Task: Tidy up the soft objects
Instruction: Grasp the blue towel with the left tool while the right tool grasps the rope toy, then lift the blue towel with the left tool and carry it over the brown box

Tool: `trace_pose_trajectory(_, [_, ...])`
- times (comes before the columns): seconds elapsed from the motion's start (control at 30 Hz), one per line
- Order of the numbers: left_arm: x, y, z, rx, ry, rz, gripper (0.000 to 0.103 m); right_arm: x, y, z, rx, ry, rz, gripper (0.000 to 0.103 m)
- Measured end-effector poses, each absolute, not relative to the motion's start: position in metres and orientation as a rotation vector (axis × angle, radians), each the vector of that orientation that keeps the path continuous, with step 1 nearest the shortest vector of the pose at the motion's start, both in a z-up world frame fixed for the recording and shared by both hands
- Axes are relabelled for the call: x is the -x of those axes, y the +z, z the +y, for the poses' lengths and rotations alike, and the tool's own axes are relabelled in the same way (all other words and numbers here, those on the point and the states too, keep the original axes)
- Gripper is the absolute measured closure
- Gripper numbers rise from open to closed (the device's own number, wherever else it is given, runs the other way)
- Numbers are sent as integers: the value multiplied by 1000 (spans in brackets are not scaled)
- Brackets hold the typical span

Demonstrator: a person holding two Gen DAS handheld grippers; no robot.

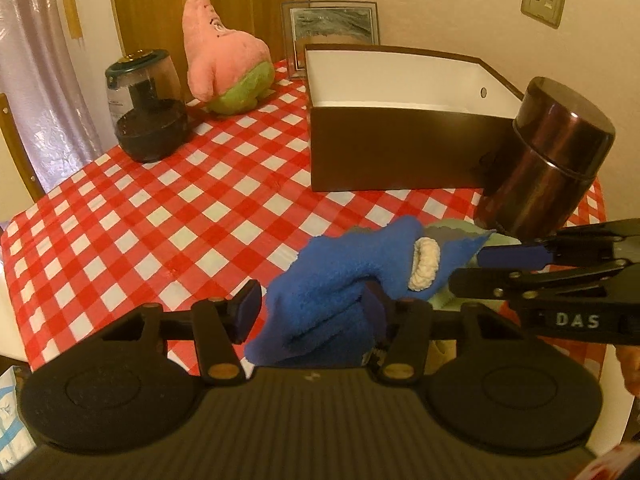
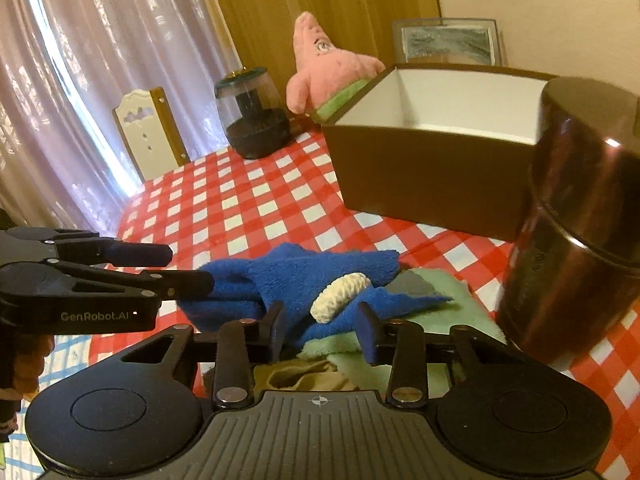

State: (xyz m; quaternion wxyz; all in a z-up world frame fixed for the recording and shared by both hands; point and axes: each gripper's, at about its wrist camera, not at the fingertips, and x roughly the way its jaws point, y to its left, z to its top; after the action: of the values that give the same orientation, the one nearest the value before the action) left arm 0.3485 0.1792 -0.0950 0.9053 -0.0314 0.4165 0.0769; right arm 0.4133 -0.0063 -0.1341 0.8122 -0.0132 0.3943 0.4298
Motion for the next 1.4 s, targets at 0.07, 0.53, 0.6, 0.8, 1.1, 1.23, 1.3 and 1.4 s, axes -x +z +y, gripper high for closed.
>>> trace_pose_trajectory(0.07, [-353,-100,180,63,153,865,50,-417,-138,-2,18,915,853,67])
trace_pose_trajectory(0.53, [-377,-136,181,41,98,920,55,-441,-172,20,-64,817,946,75])
trace_pose_trajectory(0.6, [-378,-140,182,38,91,920,55,-441,-175,24,-53,810,942,83])
trace_pose_trajectory(0.8, [-375,-138,181,18,72,894,84,-427,-166,19,-40,801,888,91])
trace_pose_trajectory(1.1, [-355,-122,188,58,48,818,97,-393,-139,-24,-92,750,830,92])
trace_pose_trajectory(1.23, [-344,-110,187,94,32,797,97,-383,-131,-35,-90,732,827,92])
trace_pose_trajectory(1.3, [-340,-102,184,107,25,782,97,-378,-127,-42,-93,722,827,92])
trace_pose_trajectory(1.4, [-337,-91,178,122,17,759,97,-370,-122,-54,-98,715,815,92])
